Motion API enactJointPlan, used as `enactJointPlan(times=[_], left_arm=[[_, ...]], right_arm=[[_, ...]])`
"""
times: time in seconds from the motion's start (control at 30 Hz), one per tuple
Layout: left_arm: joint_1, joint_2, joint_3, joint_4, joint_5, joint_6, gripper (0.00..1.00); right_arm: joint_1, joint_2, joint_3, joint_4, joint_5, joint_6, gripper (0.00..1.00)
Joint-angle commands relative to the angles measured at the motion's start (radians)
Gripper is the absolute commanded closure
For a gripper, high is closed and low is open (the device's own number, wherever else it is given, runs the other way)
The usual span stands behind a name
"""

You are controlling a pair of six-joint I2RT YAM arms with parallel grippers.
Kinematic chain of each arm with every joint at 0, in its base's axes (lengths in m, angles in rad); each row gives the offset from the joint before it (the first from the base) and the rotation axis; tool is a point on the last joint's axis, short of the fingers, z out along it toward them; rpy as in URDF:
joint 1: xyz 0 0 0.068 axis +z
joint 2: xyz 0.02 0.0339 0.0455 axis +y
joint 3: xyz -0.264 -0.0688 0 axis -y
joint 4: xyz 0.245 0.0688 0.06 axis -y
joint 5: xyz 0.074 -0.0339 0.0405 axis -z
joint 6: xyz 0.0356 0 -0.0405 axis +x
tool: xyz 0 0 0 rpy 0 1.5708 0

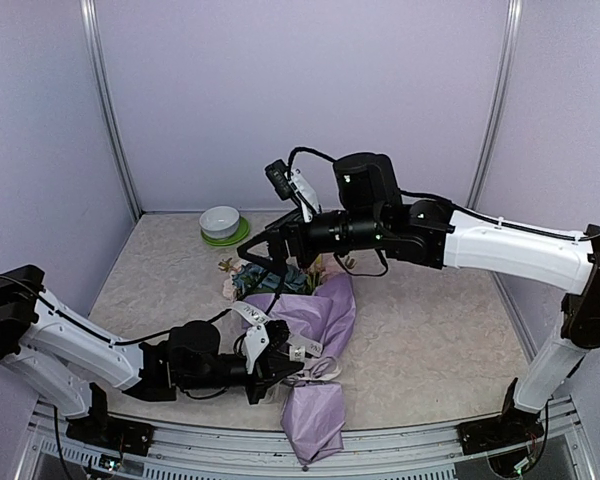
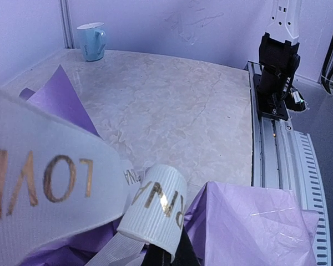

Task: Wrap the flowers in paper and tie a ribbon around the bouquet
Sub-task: Cross the half-tied ribbon over the folded bouquet.

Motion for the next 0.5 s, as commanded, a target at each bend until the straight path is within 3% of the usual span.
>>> enactJointPlan(times=[0.0, 0.2, 0.4, 0.47], left_arm=[[0.008, 0.001, 0.001, 0.004, -0.012, -0.012, 1.00], [0.011, 0.005, 0.000, 0.011, -0.010, -0.015, 1.00], [0.013, -0.009, -0.018, 0.042, -0.001, -0.019, 1.00], [0.017, -0.010, -0.018, 0.043, 0.004, -0.018, 1.00]], right_arm=[[-0.013, -0.018, 0.071, 0.015, -0.036, -0.038, 0.00], [-0.026, -0.097, 0.014, -0.014, -0.137, -0.139, 0.00], [-0.093, -0.366, -0.405, 0.246, -0.328, -0.243, 0.01], [-0.097, -0.403, -0.508, 0.271, -0.344, -0.273, 0.13]])
